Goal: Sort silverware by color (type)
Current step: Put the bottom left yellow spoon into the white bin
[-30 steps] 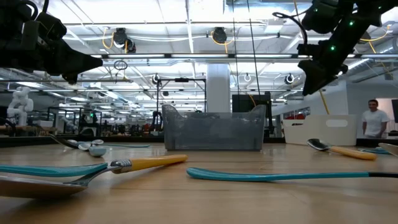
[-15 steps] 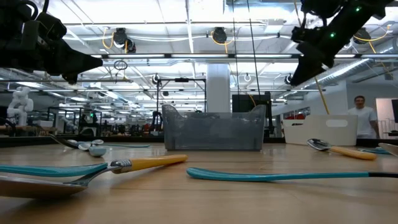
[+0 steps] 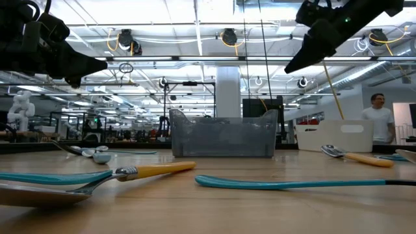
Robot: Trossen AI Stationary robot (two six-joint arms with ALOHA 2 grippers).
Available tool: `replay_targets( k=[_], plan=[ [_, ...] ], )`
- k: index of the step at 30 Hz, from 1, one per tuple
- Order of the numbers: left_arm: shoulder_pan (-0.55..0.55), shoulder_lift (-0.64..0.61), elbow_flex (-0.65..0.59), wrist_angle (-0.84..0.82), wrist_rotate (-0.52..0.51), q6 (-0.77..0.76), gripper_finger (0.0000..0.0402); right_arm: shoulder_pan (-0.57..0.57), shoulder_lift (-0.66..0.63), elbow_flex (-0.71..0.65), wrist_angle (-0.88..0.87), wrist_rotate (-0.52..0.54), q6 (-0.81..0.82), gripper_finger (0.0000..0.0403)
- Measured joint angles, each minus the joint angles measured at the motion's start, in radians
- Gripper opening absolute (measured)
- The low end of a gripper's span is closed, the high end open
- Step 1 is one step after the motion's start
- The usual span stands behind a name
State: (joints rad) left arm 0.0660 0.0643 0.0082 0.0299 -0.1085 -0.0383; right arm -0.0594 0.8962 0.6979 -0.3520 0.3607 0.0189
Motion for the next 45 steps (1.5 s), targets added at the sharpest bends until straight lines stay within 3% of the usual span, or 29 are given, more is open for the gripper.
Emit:
replay_targets(
  k=[14,28,36,45],
  plan=[
    [0.000,0.000,0.000,0.000,0.000,0.002,0.0001,0.134,0.183,0.010,0.230,-0.005,-0.149,0.0146],
    [-0.045,0.019,0.001,0.000,0.028,-0.014,0.0001,0.201,0.480,0.190,0.320,-0.276,-0.218,0.0146],
    [-0.083,0.127,0.074,-0.058,0.027,-0.026,0.0001,0.234,0.676,0.341,0.320,-0.316,-0.266,0.0146],
    [-0.130,0.359,0.175,-0.067,-0.010,-0.058,0.0001,0.269,0.871,0.487,0.319,-0.463,-0.293,0.0146]
  ],
)
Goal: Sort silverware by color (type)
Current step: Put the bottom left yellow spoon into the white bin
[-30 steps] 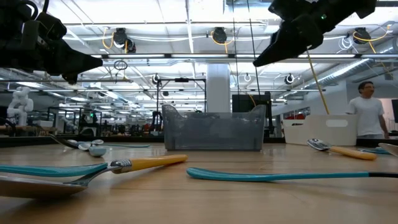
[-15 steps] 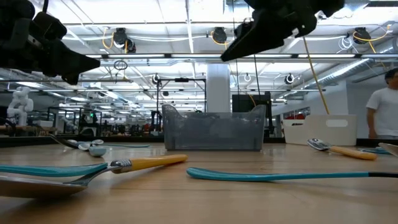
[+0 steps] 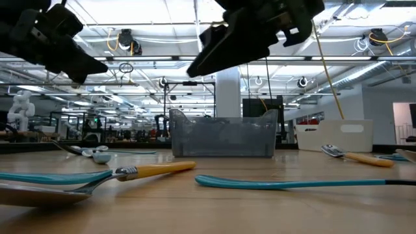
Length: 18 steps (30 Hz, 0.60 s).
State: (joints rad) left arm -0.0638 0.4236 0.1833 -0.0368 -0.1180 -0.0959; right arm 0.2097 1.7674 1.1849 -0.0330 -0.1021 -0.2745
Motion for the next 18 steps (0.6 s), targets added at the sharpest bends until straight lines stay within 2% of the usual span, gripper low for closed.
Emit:
replay_targets(
  k=[5,13,18],
  plan=[
    [-0.017,0.129,0.066,0.002,-0.014,0.000,0.0001,0.017,0.090,0.068,-0.008,-0.086,-0.004,0.0146],
    [-0.044,0.301,0.139,0.001,-0.014,0.000,0.0001,0.038,0.192,0.169,-0.087,-0.116,-0.006,0.0146],
    [-0.044,0.387,0.179,0.005,-0.015,0.000,0.0001,0.041,0.235,0.204,-0.096,-0.193,-0.005,0.0146]
  ],
)
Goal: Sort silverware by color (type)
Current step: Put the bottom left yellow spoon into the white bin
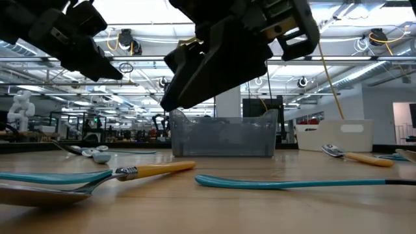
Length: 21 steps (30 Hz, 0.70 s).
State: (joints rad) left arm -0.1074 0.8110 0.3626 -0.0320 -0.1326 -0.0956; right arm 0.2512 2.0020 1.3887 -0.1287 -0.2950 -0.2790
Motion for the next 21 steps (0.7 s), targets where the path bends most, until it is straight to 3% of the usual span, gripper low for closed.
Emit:
replay_targets(
  k=[21],
  plan=[
    [0.000,0.246,0.107,0.010,0.000,0.020,0.0001,-0.034,0.094,0.011,0.056,-0.051,-0.048,0.0146]
  ],
)
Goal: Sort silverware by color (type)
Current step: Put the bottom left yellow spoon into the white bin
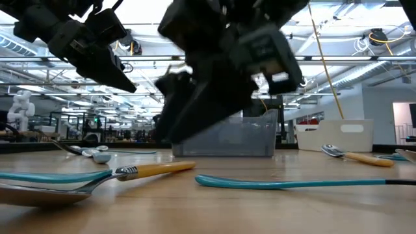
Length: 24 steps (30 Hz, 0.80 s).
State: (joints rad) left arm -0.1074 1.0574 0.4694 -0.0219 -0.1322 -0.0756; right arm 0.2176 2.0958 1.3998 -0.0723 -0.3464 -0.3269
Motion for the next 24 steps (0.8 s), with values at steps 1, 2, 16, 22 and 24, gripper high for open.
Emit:
replay_targets(
  k=[1,2,16,22,24],
  plan=[
    [0.000,0.003,0.001,-0.006,0.000,0.002,0.0001,-0.002,0.013,0.000,0.002,-0.005,0.000,0.0146],
    [0.000,0.009,0.004,-0.007,0.000,0.002,0.0001,-0.004,0.025,0.000,0.008,-0.020,-0.001,0.0146],
    [0.000,0.021,0.009,-0.005,0.000,0.001,0.0001,-0.038,0.045,0.003,-0.047,-0.025,-0.033,0.0093],
    [0.000,0.021,0.009,-0.005,0.000,0.001,0.0001,-0.038,0.040,0.006,-0.094,-0.023,-0.084,0.0049],
    [0.000,0.021,0.009,-0.005,0.000,0.001,0.0001,-0.038,0.040,0.006,-0.104,-0.023,-0.102,0.0045]
  ],
)
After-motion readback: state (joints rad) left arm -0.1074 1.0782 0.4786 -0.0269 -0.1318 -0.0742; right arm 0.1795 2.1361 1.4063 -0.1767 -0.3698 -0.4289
